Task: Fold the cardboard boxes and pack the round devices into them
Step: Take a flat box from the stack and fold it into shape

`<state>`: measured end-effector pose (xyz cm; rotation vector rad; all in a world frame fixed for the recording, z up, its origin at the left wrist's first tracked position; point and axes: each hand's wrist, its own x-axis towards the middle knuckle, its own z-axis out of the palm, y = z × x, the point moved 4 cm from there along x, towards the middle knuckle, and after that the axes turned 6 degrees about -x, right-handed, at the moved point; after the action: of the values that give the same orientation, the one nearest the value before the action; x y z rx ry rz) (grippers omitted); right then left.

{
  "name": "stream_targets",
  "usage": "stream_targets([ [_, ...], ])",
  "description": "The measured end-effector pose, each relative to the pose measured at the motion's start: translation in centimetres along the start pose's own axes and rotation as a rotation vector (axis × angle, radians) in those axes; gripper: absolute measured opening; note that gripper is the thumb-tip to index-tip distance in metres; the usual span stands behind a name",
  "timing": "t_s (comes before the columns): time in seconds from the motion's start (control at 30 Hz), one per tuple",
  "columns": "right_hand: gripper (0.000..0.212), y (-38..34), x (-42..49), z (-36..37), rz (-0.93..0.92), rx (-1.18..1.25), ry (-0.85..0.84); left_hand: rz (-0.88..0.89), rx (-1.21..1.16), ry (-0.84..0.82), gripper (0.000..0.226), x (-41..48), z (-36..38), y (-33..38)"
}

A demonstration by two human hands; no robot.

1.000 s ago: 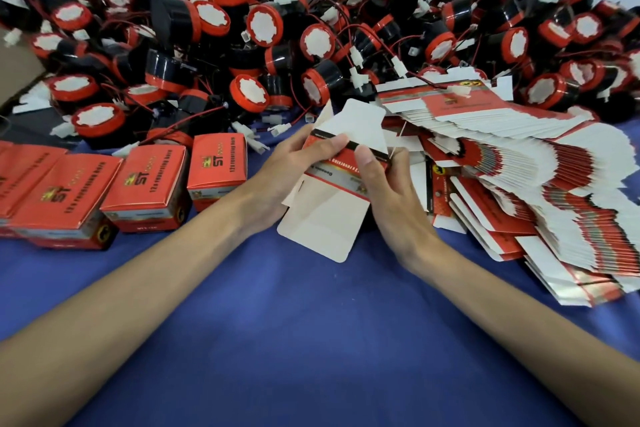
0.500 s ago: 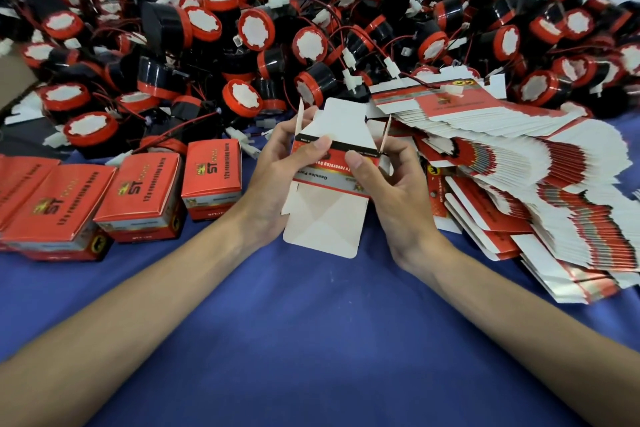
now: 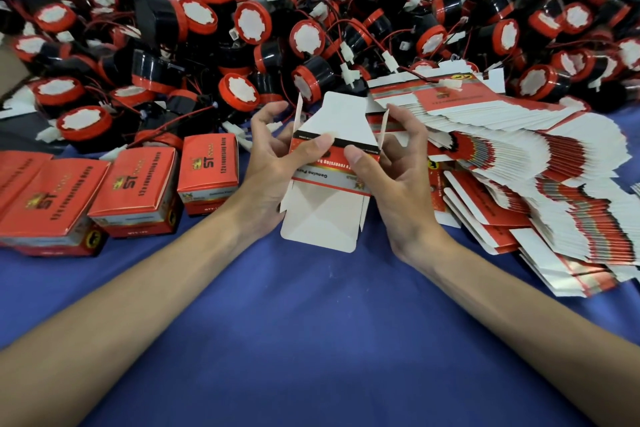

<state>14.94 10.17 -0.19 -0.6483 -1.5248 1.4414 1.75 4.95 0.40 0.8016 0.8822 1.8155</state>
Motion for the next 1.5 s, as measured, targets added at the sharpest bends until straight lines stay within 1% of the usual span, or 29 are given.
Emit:
stream_targets([
  [0.07, 0.048, -0.3, 0.0, 0.2, -0.023, -0.018, -0.02, 0.044, 0.071, -0.057, 0.053, 0.0, 0.2, 0.1],
  [0.13, 0.037, -0.3, 0.1, 0.1, -0.018, -0.004, -0.037, 0.072, 0.116, -0.079, 0.036, 0.0, 0.4, 0.1],
  [0.23, 0.021, -0.1, 0.2, 0.0, 0.035, 0.002, -0.047, 0.115, 0.186, -0.021, 0.017, 0.0, 0.2, 0.1],
  [0.27, 0.019, -0.1, 0.1, 0.0, 0.058, -0.007, -0.047, 0.122, 0.199, -0.017, 0.01, -0.1, 0.3, 0.2],
  [0.37, 0.036, 0.2, -0.1, -0.1, 0.119, -0.051, -0.06, 0.09, 0.198, -0.007, 0.021, -0.2, 0.3, 0.2],
  [0.47, 0.033, 0.3, -0.3, 0.0, 0.129, -0.097, -0.094, 0.033, 0.199, -0.019, 0.025, -0.4, 0.5, 0.3],
  [0.53, 0.031, 0.3, -0.4, 0.1, 0.117, -0.081, -0.094, -0.008, 0.19, -0.052, 0.027, -0.6, 0.8, 0.2],
  [0.63, 0.039, 0.1, -0.3, 0.3, 0.118, -0.058, -0.123, -0.09, 0.158, -0.115, 0.032, -1.1, 1.0, -0.2],
  [0.7, 0.046, 0.0, -0.2, 0.3, 0.148, -0.056, -0.134, -0.06, 0.18, -0.183, 0.031, -1.3, 1.3, -0.2],
  [0.73, 0.05, 0.0, -0.2, 0.3, 0.17, -0.049, -0.121, -0.024, 0.215, -0.2, 0.025, -1.4, 1.4, -0.1],
  [0.8, 0.061, 0.1, -0.2, 0.1, 0.214, -0.036, -0.083, 0.04, 0.279, -0.186, 0.02, -1.3, 1.1, 0.0],
  [0.87, 0.069, 0.1, -0.2, 0.0, 0.237, -0.027, -0.074, 0.053, 0.284, -0.133, 0.018, -1.1, 0.7, 0.0],
  [0.9, 0.066, 0.2, -0.1, -0.1, 0.236, -0.02, -0.072, 0.054, 0.281, -0.101, 0.022, -1.1, 0.5, -0.1],
  [1.03, 0.028, 0.3, -0.1, 0.1, 0.178, 0.034, -0.108, 0.11, 0.319, 0.004, 0.025, -0.9, 0.1, -0.1],
  [1.1, 0.027, 0.3, -0.1, 0.2, 0.128, 0.047, -0.15, 0.128, 0.341, 0.048, 0.024, -0.8, 0.0, 0.0],
  [1.23, 0.035, 0.5, -0.2, 0.1, 0.168, 0.044, -0.15, 0.141, 0.385, 0.074, 0.025, -0.8, 0.0, -0.1],
  [1.27, 0.03, 0.5, -0.2, 0.1, 0.162, 0.03, -0.148, 0.153, 0.398, 0.072, 0.025, -0.8, 0.0, -0.1],
  [1.33, 0.012, 0.3, -0.2, 0.1, 0.123, -0.028, -0.156, 0.158, 0.401, 0.057, 0.026, -0.8, 0.1, 0.0],
  [1.37, 0.008, 0.2, -0.3, 0.2, 0.106, -0.054, -0.155, 0.149, 0.386, 0.052, 0.027, -0.8, 0.1, 0.0],
  [1.43, 0.014, 0.2, -0.4, 0.2, 0.103, -0.08, -0.132, 0.144, 0.372, 0.06, 0.024, -0.7, 0.0, -0.1],
  [1.5, 0.019, 0.3, -0.4, 0.1, 0.107, -0.095, -0.108, 0.147, 0.333, 0.057, 0.012, -0.6, 0.0, -0.1],
])
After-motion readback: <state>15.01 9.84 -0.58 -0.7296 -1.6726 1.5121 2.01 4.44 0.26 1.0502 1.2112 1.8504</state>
